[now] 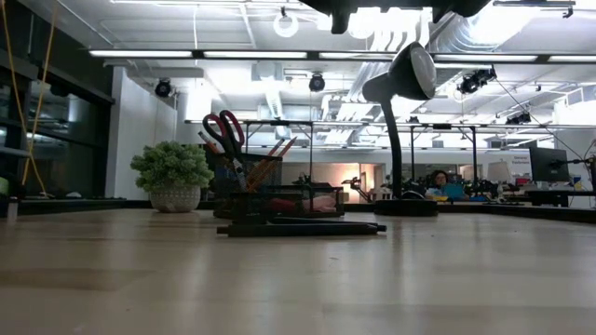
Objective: Pick and place office supplies into organizer
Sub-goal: Put the bottom black pen into the black desk organizer
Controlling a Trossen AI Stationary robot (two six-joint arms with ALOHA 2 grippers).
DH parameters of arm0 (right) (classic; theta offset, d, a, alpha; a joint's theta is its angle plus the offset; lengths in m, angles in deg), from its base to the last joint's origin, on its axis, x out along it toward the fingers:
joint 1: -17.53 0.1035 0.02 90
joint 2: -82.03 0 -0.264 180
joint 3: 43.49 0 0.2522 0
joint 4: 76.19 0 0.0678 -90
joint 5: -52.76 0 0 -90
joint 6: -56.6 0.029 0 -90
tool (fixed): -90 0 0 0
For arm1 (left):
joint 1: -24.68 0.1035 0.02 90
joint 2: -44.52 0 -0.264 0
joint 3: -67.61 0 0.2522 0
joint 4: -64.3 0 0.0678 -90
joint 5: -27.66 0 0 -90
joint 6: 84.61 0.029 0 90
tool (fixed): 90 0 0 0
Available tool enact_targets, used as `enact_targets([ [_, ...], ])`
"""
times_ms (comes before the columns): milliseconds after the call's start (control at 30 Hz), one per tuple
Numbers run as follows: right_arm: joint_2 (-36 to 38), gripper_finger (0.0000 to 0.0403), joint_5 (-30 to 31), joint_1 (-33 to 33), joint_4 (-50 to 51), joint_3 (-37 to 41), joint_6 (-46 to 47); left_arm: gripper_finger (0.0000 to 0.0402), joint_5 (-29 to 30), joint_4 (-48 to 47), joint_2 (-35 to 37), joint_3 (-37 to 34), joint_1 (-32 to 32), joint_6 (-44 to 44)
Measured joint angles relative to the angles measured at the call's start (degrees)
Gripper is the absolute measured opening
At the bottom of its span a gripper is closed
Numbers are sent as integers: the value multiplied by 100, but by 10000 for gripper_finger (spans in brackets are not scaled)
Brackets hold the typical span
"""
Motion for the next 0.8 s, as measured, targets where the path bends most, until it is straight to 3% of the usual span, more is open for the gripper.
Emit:
enact_targets([
  [200,0,39,-95,-2,0,0,1,30,-62,-4,0,0,-2,133],
  [533,-2,131,194,-2,24,0,-14,14,-75,-4,0,0,-4,368],
  [800,198,175,686,-62,291,2,-268,26,91,-4,0,0,-4,816],
])
